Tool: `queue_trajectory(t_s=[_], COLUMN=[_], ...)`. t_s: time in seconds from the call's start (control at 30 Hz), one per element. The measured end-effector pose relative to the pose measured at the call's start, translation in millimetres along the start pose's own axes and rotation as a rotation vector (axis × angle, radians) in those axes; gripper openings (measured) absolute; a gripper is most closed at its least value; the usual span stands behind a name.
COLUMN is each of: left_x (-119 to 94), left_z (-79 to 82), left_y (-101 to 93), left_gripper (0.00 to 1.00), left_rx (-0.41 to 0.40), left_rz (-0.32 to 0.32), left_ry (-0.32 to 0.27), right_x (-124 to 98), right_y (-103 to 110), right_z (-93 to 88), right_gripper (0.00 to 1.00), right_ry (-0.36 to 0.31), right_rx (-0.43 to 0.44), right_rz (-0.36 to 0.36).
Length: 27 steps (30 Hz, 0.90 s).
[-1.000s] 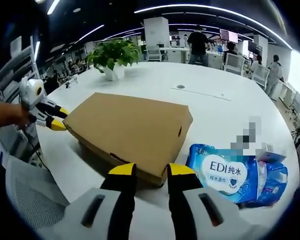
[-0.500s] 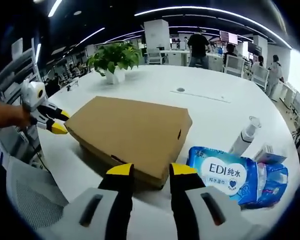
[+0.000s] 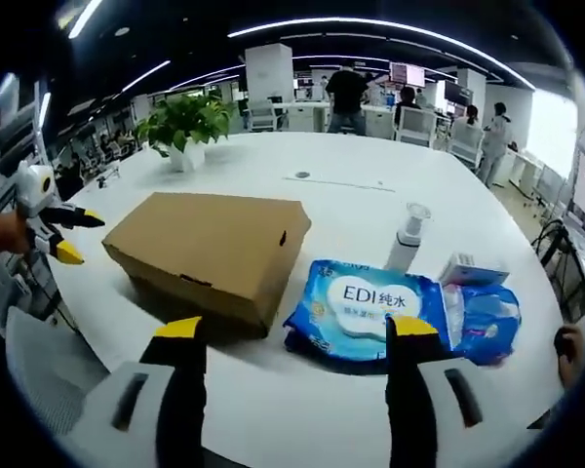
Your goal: Operate the shoe box by opening the lid, removing the specified soft item, and placing it in the target area until the item is outside and the box remains undamaged.
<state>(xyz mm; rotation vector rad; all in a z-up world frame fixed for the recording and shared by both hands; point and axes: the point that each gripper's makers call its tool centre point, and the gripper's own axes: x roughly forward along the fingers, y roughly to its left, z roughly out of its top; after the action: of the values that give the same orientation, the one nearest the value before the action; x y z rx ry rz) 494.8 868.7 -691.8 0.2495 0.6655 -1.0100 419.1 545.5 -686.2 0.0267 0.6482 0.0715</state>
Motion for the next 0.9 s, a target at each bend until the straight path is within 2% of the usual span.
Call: queue_trajectory(t_s=[0.07, 0.17, 0.23, 0.4, 0.63, 0.77, 0.9], left_x=[0, -3, -5, -12, -24, -29, -26], left_z=[0.4, 2.0, 3.6, 7.6, 18.5, 21.9, 22.3], left_y=[2.3, -1.6, -7.2, -13.0, -29.7, -49.0, -81.7], left_gripper=[0.90, 0.98, 0.99, 1.00, 1.00, 1.00, 1.00], left_rx=[-0.023, -0.038, -0.040, -0.049, -0.059, -0.077, -0.078], left_rz=[0.027, 0.024, 0.006, 0.009, 0.045, 0.095, 0.095], left_ry=[-0.007, -0.012, -0.018, -0.032, -0.061, -0.068, -0.074], right_x=[-8, -20, -29, -49, -76, -90, -105], right_y=[-8, -11, -12, -14, -27, -34, -42], right_z=[-1.5, 0.3, -3.2, -9.7, -14.0, -18.1, -20.1], right_gripper=[0.88, 0.96, 0.96, 0.96, 0.96, 0.96, 0.96], right_ry=[-0.006, -0.030, -0.018, -0.017, -0.035, -0.044, -0.064], right_rx=[0.014, 0.034, 0.036, 0.036, 0.006, -0.010, -0.011], right_rz=[-0.036, -0.058, -0.068, -0.084, -0.074, -0.047, -0.031])
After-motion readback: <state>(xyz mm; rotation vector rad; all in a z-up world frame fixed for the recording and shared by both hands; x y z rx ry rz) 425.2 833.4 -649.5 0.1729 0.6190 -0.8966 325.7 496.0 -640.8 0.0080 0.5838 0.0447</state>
